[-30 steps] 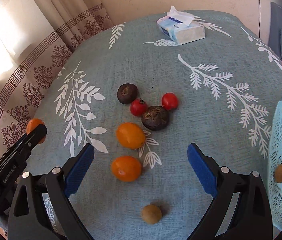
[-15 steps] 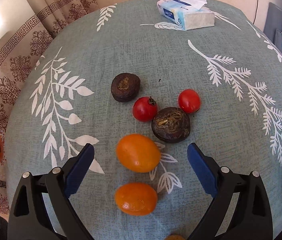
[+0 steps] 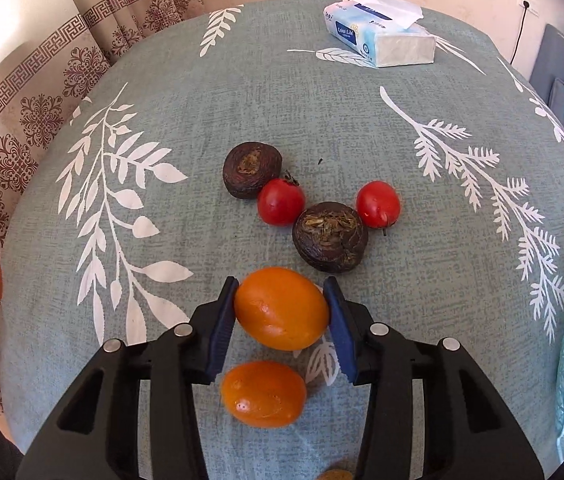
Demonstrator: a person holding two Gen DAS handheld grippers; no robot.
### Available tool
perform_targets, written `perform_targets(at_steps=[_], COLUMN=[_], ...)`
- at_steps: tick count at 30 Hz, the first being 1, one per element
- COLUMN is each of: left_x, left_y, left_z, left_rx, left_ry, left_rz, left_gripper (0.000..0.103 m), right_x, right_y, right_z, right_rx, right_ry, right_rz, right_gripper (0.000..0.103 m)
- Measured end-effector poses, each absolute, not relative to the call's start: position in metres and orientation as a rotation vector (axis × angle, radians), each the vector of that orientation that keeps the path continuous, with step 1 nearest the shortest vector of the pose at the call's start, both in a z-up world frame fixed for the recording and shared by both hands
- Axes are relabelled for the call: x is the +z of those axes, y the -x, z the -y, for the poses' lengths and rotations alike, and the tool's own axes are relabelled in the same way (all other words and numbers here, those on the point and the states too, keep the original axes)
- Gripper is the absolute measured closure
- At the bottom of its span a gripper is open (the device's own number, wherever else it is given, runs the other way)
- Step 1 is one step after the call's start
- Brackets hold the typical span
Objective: Organize fruits
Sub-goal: 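Grasp an oval orange fruit with the right gripper while the left gripper holds the orange, then carry the oval fruit into the basket and open the right gripper while the left gripper holds the orange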
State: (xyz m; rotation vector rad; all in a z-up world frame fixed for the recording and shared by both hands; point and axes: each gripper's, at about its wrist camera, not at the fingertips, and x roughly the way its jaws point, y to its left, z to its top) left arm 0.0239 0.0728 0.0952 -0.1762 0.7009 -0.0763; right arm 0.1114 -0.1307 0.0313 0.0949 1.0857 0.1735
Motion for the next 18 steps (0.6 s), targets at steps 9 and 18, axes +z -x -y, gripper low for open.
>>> perform_targets(at_steps=[9,18], left_x=[0.092,0.09], left_y=[-0.022,-0.019], left_z=[-0.065,-0.055], left_rx=[-0.091,-0.111], left_ry=[0.161,0.146], left_rz=[-0.707,-0.713], left_gripper=[0.063,0.063], right_x=[0.075,0.116], right_y=[-0.089,-0.063], right_z=[0.16,0.219], right_rx=[0.185,0.126], right_ry=[-0.155,-0.218], right_rz=[-0.987,-0.879], right_gripper=[0.058,0.058])
